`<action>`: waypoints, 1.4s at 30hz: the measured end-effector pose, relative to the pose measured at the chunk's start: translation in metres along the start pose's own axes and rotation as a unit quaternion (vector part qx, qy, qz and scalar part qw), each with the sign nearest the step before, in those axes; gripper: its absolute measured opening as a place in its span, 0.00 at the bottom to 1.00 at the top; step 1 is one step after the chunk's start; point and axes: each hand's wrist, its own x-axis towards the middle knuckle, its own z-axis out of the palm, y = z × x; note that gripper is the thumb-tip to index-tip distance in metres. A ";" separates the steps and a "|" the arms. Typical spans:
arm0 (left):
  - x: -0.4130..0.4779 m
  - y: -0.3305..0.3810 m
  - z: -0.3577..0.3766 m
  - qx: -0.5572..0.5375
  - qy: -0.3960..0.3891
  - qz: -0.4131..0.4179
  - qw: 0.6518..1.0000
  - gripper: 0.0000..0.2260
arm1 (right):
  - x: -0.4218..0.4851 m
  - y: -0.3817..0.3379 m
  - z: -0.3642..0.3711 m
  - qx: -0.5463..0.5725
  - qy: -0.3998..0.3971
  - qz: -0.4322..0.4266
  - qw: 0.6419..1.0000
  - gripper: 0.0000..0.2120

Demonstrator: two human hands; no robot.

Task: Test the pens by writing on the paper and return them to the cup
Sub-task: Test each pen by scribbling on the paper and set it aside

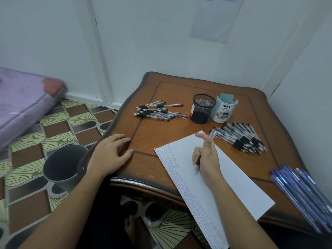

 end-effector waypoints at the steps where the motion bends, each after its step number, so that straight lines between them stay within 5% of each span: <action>1: 0.000 0.000 0.000 0.002 -0.001 0.001 1.000 0.29 | 0.000 0.001 0.001 0.000 0.003 0.002 1.000 0.23; 9: 0.000 0.002 -0.001 0.004 0.002 0.001 1.000 0.30 | 0.002 -0.002 0.002 -0.021 0.006 0.036 0.999 0.20; 20: 0.001 0.001 -0.001 0.006 -0.010 -0.007 1.000 0.30 | 0.008 -0.005 -0.004 0.076 -0.011 0.066 0.995 0.18; 24: 0.000 0.002 -0.002 0.004 -0.012 -0.006 1.000 0.30 | 0.014 -0.011 -0.008 0.154 -0.001 0.138 0.978 0.09; 26: 0.000 0.002 -0.002 0.004 -0.014 -0.007 1.000 0.31 | 0.017 -0.014 -0.010 0.191 -0.009 0.163 0.968 0.12; 37: 0.001 0.002 -0.002 0.007 -0.019 -0.009 1.000 0.32 | 0.038 -0.027 0.005 0.044 -0.164 0.113 0.979 0.11; 42: 0.001 0.000 0.000 0.003 -0.008 -0.007 1.000 0.32 | 0.068 -0.039 -0.039 -0.177 -0.056 0.003 0.983 0.12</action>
